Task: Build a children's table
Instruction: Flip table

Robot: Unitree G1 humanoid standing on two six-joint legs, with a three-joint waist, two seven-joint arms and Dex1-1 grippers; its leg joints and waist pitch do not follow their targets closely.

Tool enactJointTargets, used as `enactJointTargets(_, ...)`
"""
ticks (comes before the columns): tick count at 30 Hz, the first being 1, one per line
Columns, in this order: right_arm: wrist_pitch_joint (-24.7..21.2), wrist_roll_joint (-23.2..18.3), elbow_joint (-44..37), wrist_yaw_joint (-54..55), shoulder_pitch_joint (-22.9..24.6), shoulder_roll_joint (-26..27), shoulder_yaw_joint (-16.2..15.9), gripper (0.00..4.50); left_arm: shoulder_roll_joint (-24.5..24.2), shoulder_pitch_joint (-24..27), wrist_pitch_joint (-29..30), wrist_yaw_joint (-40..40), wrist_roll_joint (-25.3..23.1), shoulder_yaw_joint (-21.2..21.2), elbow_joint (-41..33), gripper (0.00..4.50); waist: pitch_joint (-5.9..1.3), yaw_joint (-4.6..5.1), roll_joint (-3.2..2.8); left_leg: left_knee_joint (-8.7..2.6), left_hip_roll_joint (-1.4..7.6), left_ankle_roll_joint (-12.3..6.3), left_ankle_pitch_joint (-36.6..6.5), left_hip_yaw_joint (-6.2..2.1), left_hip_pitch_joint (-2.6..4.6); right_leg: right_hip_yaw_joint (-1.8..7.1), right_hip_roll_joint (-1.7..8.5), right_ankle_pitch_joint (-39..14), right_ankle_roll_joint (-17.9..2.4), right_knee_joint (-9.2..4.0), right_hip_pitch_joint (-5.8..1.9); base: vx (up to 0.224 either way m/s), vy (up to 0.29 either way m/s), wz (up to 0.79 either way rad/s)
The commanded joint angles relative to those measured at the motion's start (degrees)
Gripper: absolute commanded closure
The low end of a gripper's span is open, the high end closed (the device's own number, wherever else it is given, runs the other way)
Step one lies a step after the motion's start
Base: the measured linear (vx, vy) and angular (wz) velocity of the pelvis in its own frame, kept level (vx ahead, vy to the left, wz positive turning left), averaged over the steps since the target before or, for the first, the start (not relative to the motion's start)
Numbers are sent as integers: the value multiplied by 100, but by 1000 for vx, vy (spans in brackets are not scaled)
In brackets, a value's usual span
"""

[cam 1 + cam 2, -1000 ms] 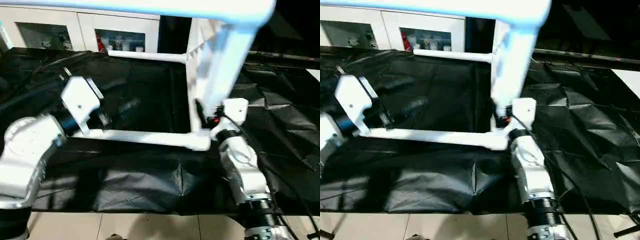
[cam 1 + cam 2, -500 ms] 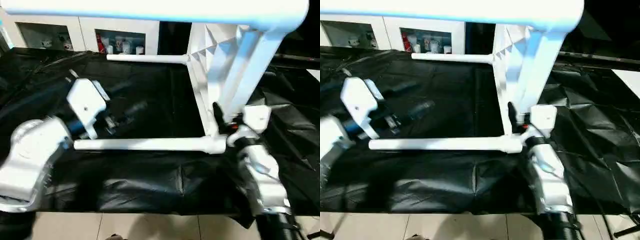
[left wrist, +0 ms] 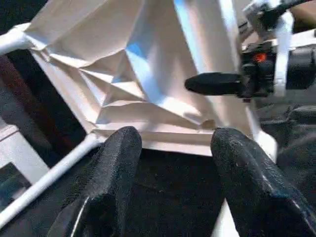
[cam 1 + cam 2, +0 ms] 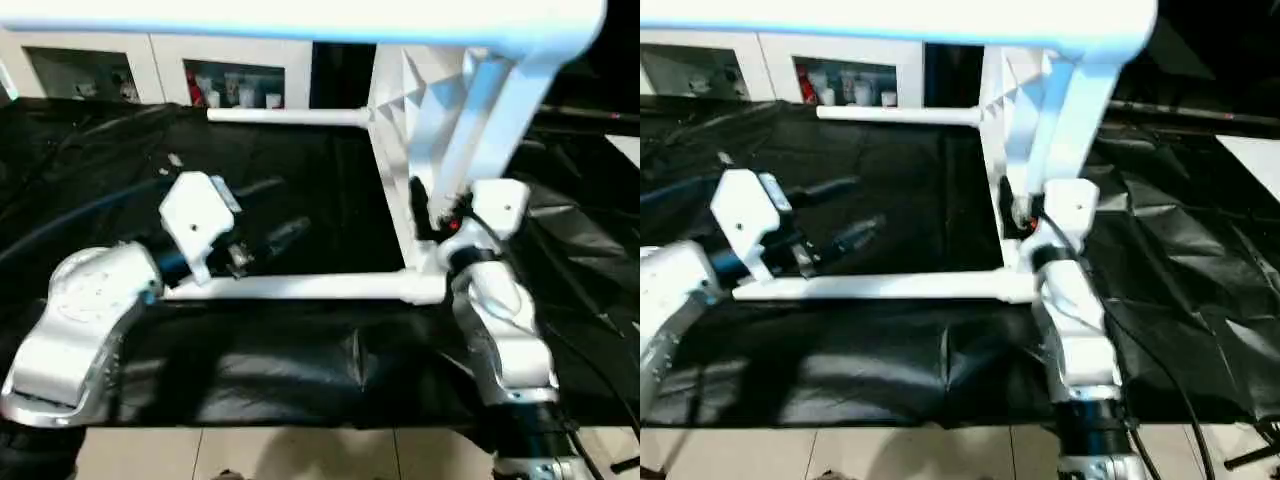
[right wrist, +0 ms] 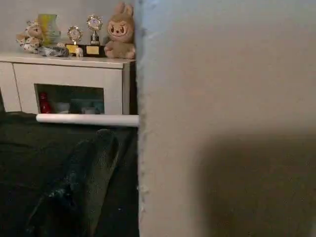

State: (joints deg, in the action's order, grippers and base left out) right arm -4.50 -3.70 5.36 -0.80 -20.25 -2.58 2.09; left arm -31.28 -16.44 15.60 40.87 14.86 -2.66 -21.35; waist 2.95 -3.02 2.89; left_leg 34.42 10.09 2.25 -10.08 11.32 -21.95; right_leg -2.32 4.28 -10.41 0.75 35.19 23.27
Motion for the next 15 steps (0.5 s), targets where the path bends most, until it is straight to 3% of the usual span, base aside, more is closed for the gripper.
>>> enactJointTargets(1,-143,109,97,128,-66,33,-5,65,-15,-47,69,-23,-45,-34,-144,176,-329,3,-71,-489,249,460,-1746,-143,162,242,278,-1458,-632,-377,-141,0,0,0)
enactJointTargets(3,-166,119,88,180,-57,50,29,65,-20,-38,77,-26,-44,-21,-156,176,-332,3,-57,-488,250,453,-1704,-144,151,242,281,-1421,-627,-370,-151,0,0,0)
enactJointTargets(10,-180,178,130,316,-77,-13,123,131,7,-8,79,-80,-7,9,-189,176,-329,-2,-58,-483,246,450,-1662,-137,155,244,277,-1399,-598,-369,-152,0,0,0)
enactJointTargets(13,-173,194,115,307,-57,-46,141,144,-2,-19,-116,-130,-233,-74,-120,176,-330,4,-52,-478,245,444,-1674,-136,153,246,276,-1446,-572,-380,-151,0,0,0)
enactJointTargets(14,-161,187,112,280,-45,-58,139,172,-12,-48,-250,-199,-400,-102,-69,176,-327,6,-50,-480,248,435,-1667,-141,146,246,275,-1447,-557,-384,-156,0,0,0)
enactJointTargets(15,-128,182,113,222,-29,-83,116,172,-94,-93,-356,-271,-656,-162,-17,176,-329,9,-53,-479,251,439,-1667,-142,147,245,277,-1439,-539,-379,-157,0,0,0)
